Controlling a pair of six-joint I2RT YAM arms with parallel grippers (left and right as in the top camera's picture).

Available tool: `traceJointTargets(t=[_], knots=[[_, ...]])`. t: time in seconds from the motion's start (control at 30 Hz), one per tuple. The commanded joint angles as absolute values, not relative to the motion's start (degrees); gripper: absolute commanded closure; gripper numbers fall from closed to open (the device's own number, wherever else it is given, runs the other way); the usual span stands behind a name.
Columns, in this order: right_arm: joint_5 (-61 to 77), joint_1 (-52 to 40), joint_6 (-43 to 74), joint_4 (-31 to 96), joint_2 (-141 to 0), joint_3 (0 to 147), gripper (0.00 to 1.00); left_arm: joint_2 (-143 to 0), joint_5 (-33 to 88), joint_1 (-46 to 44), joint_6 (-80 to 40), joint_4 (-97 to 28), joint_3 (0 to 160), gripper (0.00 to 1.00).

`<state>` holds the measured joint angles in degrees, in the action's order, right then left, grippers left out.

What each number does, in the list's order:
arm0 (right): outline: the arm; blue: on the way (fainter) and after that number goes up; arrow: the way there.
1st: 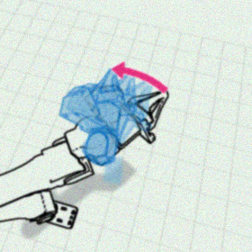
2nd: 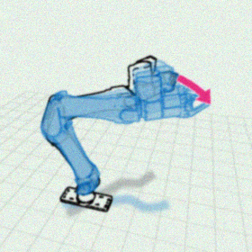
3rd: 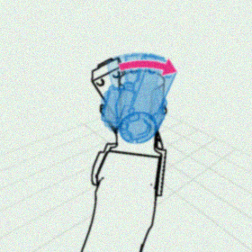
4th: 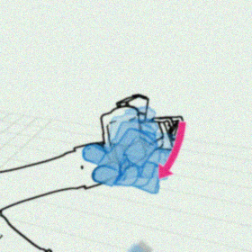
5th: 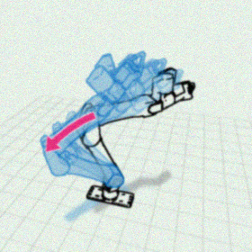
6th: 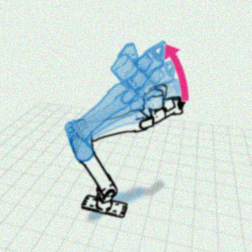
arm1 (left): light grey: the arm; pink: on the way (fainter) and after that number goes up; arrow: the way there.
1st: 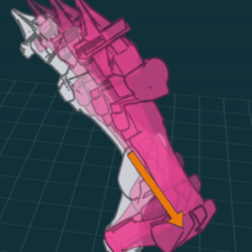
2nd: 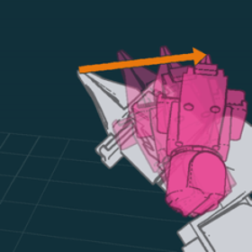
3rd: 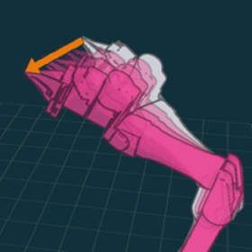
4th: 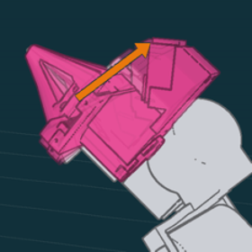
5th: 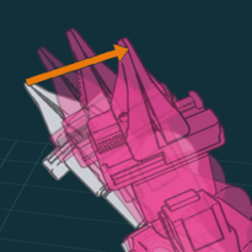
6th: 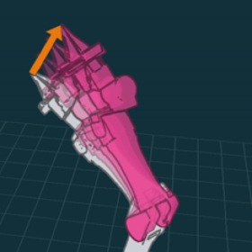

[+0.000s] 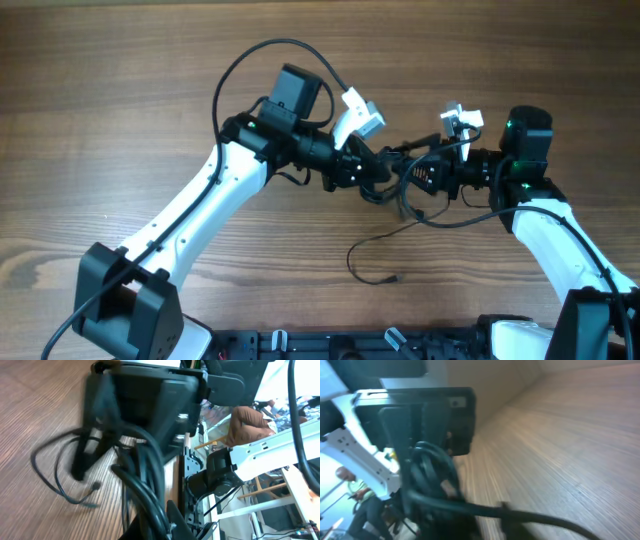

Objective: Untangle cables

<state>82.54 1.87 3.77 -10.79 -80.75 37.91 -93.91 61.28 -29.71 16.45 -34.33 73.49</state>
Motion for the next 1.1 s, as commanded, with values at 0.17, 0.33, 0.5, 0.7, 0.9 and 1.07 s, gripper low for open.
traceJointTargets(t=[0.17, 0.33, 0.5, 0.7, 0.9, 1.07], knots=[[72.77, 1.78, 14.06, -10.90, -81.28, 37.87, 0.96, -92.64, 56.93, -24.25, 6.81, -32.67, 73.82, 0.16], [57.10, 1.76, 32.71, -11.70, -81.28, 37.87, 0.96, -92.64, 46.30, -22.26, -17.54, -30.39, 73.82, 0.00], [51.48, 1.65, 47.27, -13.65, -81.28, 37.87, 0.96, -92.71, 41.82, -24.80, -27.44, -29.74, 73.82, 0.00], [44.05, 0.34, 61.39, -13.96, -81.28, 37.87, 0.96, -92.71, 29.85, -30.63, -42.28, -27.75, 73.82, 0.00], [36.71, -4.91, 68.23, -13.89, -81.28, 37.87, 0.96, -92.82, 14.24, -36.36, -70.63, -27.75, 73.82, 0.00], [32.29, -8.23, 70.85, -13.45, -81.28, 37.87, 0.96, -93.41, 6.94, -39.90, -87.70, -27.62, 73.82, 0.01]])
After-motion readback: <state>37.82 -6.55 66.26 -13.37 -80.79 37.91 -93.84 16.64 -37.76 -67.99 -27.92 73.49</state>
